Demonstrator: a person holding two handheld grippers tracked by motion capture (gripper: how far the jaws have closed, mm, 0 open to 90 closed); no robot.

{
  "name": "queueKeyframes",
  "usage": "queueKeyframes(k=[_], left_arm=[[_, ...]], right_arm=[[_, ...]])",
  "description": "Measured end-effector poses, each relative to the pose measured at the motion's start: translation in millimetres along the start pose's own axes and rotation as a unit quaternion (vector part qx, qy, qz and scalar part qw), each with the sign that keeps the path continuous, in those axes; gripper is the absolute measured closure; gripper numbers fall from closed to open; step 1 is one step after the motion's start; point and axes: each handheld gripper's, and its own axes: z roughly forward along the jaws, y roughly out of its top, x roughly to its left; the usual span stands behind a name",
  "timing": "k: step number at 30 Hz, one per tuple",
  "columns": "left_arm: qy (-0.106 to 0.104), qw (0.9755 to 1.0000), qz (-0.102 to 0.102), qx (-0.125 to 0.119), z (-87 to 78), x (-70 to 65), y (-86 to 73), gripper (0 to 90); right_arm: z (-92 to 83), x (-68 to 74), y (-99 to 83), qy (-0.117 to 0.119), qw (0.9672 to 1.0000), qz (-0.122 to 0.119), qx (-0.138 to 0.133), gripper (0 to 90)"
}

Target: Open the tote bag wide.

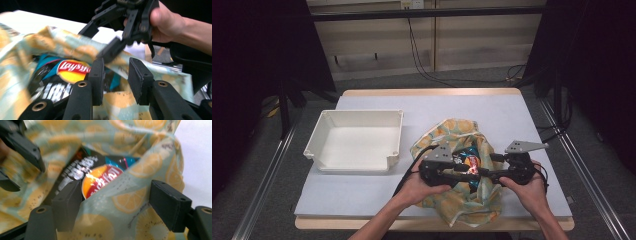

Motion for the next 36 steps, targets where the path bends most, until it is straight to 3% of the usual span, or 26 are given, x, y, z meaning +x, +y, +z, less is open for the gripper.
queueKeyframes(k=[1, 2, 3, 4, 9, 10, 15, 16, 17, 22, 26, 28, 31, 34, 36], left_arm=[[0.001, 1.0, -0.001, 0.002, 6.0, 1.2, 1.0, 64.3], [0.003, 1.0, -0.001, 0.008, 11.4, 2.5, 1.0, 62.2], [0.008, 0.9999, -0.002, 0.014, 16.0, 4.2, -0.1, 62.2], [0.012, 0.9997, -0.002, 0.021, 19.8, 6.1, -1.9, 61.4], [0.022, 0.9994, -0.007, 0.027, 30.9, 6.5, -9.6, 60.1], [0.027, 0.9991, -0.003, 0.032, 30.3, 6.2, -9.6, 59.4], [0.033, 0.9988, 0.002, 0.037, 30.3, 7.2, -12.1, 57.2], [0.034, 0.9987, 0.001, 0.039, 30.7, 7.0, -13.2, 57.2], [0.033, 0.9988, -0.001, 0.037, 32.0, 6.0, -14.1, 56.4], [0.039, 0.9971, 0.019, 0.063, 35.8, 0.9, -15.7, 56.1], [0.028, 0.9979, 0.011, 0.057, 31.6, -0.2, -12.1, 59.5], [0.018, 0.9986, 0.008, 0.048, 28.1, -1.7, -6.4, 63.1], [0.005, 0.9991, 0.021, 0.037, 24.7, -4.8, 8.7, 69.7], [-0.008, 0.9992, 0.023, 0.033, 30.1, -2.2, 20.2, 71.8], [-0.002, 0.999, 0.016, 0.042, 40.2, -0.1, 21.4, 71.7]], right_arm=[[0.0, 0.0, 0.0, 0.0, 1.0, 0.0, 0.0, 27.8], [0.9, -1.5, -4.9, -0.007, 0.9999, 0.001, 0.011, 36.6], [0.9, -1.5, -4.9, -0.007, 0.9999, 0.001, 0.011, 36.6], [0.5, -3.0, -7.7, -0.011, 0.9998, 0.0, 0.015, 42.6], [-5.9, -9.2, -23.7, -0.016, 0.9994, -0.002, 0.03, 87.0], [-8.8, -10.4, -26.7, -0.02, 0.9993, -0.003, 0.031, 89.5], [-31.3, -16.8, -45.9, -0.047, 0.9983, 0.009, 0.034, 90.0], [-31.3, -16.8, -45.9, -0.047, 0.9983, 0.009, 0.034, 90.0], [-36.2, -17.4, -57.9, -0.051, 0.9979, 0.014, 0.039, 90.0], [-35.2, -15.6, -80.5, -0.046, 0.9966, 0.025, 0.064, 90.0], [-35.5, -13.3, -78.3, -0.039, 0.9978, 0.019, 0.05, 88.4], [-33.3, -12.1, -77.0, -0.036, 0.9981, 0.014, 0.048, 81.4], [-32.6, -10.4, -75.3, -0.033, 0.9985, 0.009, 0.043, 77.2], [-33.8, -10.3, -74.2, -0.031, 0.9988, 0.011, 0.036, 74.4], [-34.2, -9.7, -74.4, -0.03, 0.9989, 0.011, 0.035, 73.0]])
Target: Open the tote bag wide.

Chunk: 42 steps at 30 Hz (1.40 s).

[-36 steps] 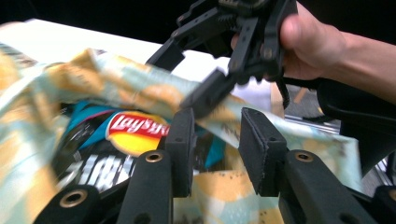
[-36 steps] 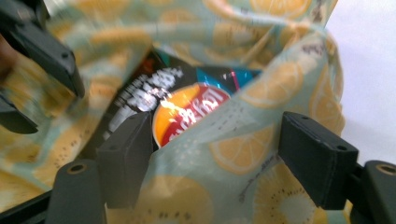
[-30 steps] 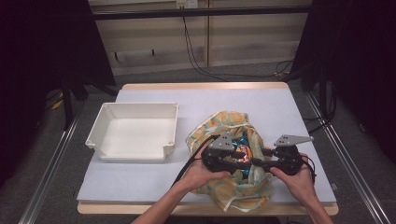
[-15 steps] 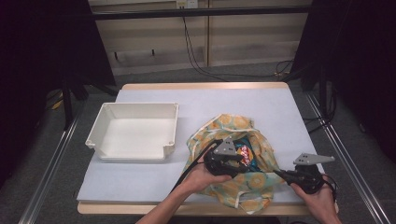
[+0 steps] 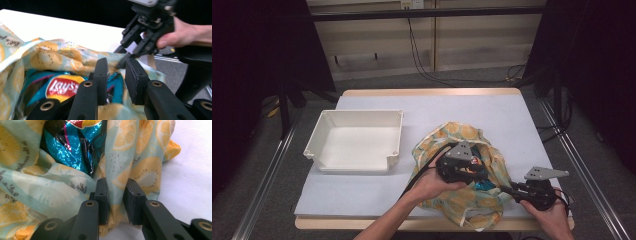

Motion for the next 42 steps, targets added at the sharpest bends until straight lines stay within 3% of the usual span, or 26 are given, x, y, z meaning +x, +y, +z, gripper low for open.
queueKeyframes(k=[3, 4, 5, 6, 7, 10, 15, 21, 23, 25, 27, 29, 33, 36, 37, 38, 39, 40, 41, 42], left_arm=[[-0.003, 0.9996, 0.014, 0.023, 15.7, -4.6, -1.6, 68.5], [0.001, 0.9986, 0.042, 0.034, 20.3, -8.4, -3.8, 66.0], [0.005, 0.9979, 0.052, 0.039, 23.2, -11.1, -6.0, 66.0], [0.001, 0.997, 0.054, 0.056, 26.0, -10.8, -8.2, 65.8], [0.015, 0.9964, 0.055, 0.062, 28.4, -10.3, -10.7, 64.7], [0.025, 0.9962, 0.048, 0.068, 32.3, -5.4, -17.6, 62.2], [0.031, 0.9937, 0.066, 0.086, 37.6, -5.8, -20.8, 56.7], [0.017, 0.9908, 0.073, 0.112, 42.8, -9.7, -20.8, 52.6], [0.021, 0.9889, 0.084, 0.121, 44.1, -13.2, -21.7, 49.0], [0.032, 0.9875, 0.09, 0.126, 44.7, -14.2, -21.7, 50.1], [0.024, 0.9856, 0.094, 0.138, 47.4, -15.0, -20.9, 49.7], [0.031, 0.9839, 0.097, 0.147, 51.2, -17.1, -20.1, 49.6], [0.043, 0.9792, 0.114, 0.162, 55.2, -19.8, -19.7, 48.9], [0.053, 0.9741, 0.129, 0.178, 58.3, -23.6, -19.8, 48.9], [0.054, 0.9712, 0.137, 0.188, 59.2, -24.5, -18.9, 49.0], [0.067, 0.9688, 0.145, 0.189, 60.3, -25.9, -19.4, 50.5], [0.07, 0.9686, 0.143, 0.191, 60.3, -25.0, -19.3, 55.1], [0.068, 0.9699, 0.138, 0.189, 59.8, -23.8, -19.1, 56.5], [0.079, 0.9678, 0.142, 0.193, 59.3, -24.0, -18.9, 60.2], [0.076, 0.9684, 0.14, 0.192, 59.3, -23.9, -19.3, 67.1]], right_arm=[[0.7, 0.1, -1.1, 0.002, 1.0, -0.001, 0.001, 71.5], [1.0, 0.0, -1.4, 0.0, 1.0, -0.001, 0.0, 70.8], [1.3, -0.4, -1.7, 0.001, 1.0, -0.001, 0.0, 70.7], [1.2, -0.6, -1.8, 0.002, 1.0, -0.001, 0.0, 70.4], [0.9, -0.7, -2.0, 0.002, 1.0, 0.001, 0.0, 69.9], [0.3, -1.3, -1.7, 0.004, 1.0, 0.001, -0.003, 69.6], [0.0, -1.6, -1.1, 0.005, 1.0, 0.005, -0.005, 67.5], [-0.9, -1.8, -1.5, 0.002, 1.0, 0.004, -0.005, 62.6], [-1.3, -1.7, -1.7, 0.002, 1.0, 0.005, -0.006, 61.5], [-1.2, -2.3, -1.7, 0.004, 1.0, 0.005, -0.005, 61.1], [-0.6, -2.5, -1.6, 0.004, 1.0, 0.005, -0.006, 60.1], [0.1, -2.1, -1.4, 0.004, 1.0, 0.006, -0.005, 59.9], [-0.1, -1.7, -1.2, 0.006, 1.0, 0.005, -0.004, 59.5], [0.5, -2.2, -1.5, 0.006, 1.0, 0.006, -0.005, 58.9], [0.9, -2.5, -1.5, 0.006, 1.0, 0.006, -0.005, 58.9], [1.2, -2.3, -1.5, 0.007, 1.0, 0.006, -0.004, 58.8], [1.4, -2.1, -1.5, 0.007, 1.0, 0.006, -0.004, 58.8], [1.5, -2.1, -1.5, 0.007, 1.0, 0.004, -0.003, 58.8], [1.4, -2.3, -1.5, 0.008, 1.0, 0.003, -0.002, 58.8], [1.4, -2.1, -1.5, 0.008, 0.9999, 0.005, -0.003, 58.8]])
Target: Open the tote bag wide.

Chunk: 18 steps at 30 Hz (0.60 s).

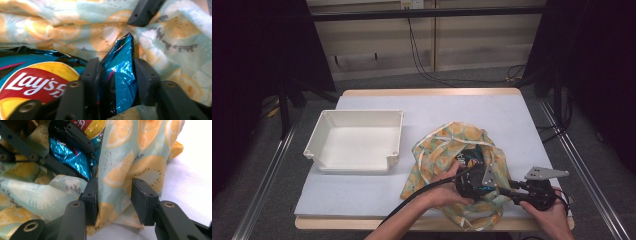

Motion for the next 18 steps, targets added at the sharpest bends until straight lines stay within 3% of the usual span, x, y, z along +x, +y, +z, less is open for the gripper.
queueKeyframes(k=[3, 5, 10, 18], left_arm=[[-0.002, 1.0, -0.009, -0.002, -1.8, 2.5, -0.5, 73.3], [-0.012, 0.9991, -0.034, -0.023, -5.5, 7.5, -3.7, 81.0], [-0.045, 0.9925, -0.086, -0.074, -17.1, 21.2, -15.5, 88.2], [-0.055, 0.9865, -0.1, -0.118, -30.1, 25.2, -23.0, 88.8]], right_arm=[[-0.4, 0.1, 0.6, 0.0, 1.0, -0.001, -0.003, 58.7], [-1.2, 0.1, 1.2, 0.002, 1.0, -0.002, -0.004, 58.7], [-1.9, 0.1, 3.4, 0.007, 0.9999, -0.002, -0.011, 55.9], [-3.7, 0.9, 11.9, 0.013, 0.9995, -0.004, -0.029, 44.8]])
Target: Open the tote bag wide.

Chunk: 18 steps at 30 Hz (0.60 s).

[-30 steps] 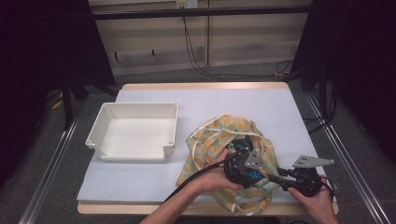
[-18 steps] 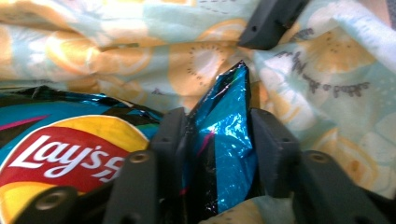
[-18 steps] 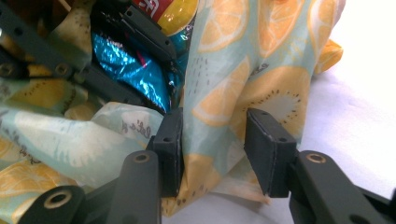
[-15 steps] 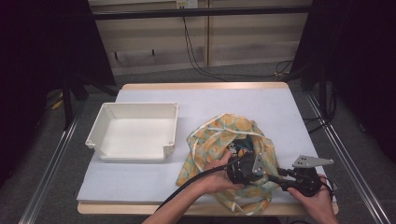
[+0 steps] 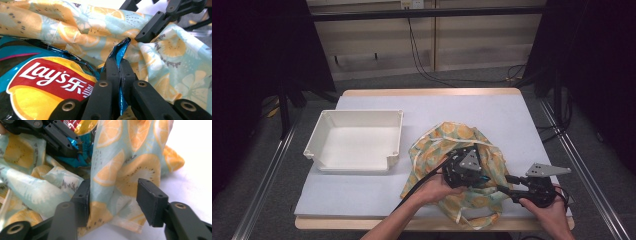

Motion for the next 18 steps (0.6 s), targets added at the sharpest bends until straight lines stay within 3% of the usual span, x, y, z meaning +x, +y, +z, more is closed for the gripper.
queueKeyframes(k=[5, 7, 11, 14, 18], left_arm=[[-0.012, 0.9991, -0.018, -0.036, -10.4, 2.6, 0.3, 88.8], [-0.006, 0.9985, -0.026, -0.048, -15.2, 2.9, 2.2, 88.8], [-0.007, 0.9971, -0.023, -0.072, -25.0, 6.0, 4.8, 88.8], [-0.008, 0.9952, -0.028, -0.093, -33.3, 8.2, 4.0, 88.8], [-0.01, 0.9912, -0.041, -0.125, -44.6, 9.7, 2.1, 88.8]], right_arm=[[-6.5, 1.1, 16.0, 0.001, 0.9997, 0.004, -0.025, 37.7], [-9.0, 1.8, 24.8, 0.003, 0.9993, 0.0, -0.039, 37.8], [-7.9, 0.9, 44.7, 0.001, 0.9984, -0.006, -0.055, 38.9], [-2.2, -1.3, 57.2, 0.006, 0.9981, -0.007, -0.06, 47.9], [10.1, -2.8, 62.6, 0.02, 0.9984, -0.01, -0.051, 72.0]])
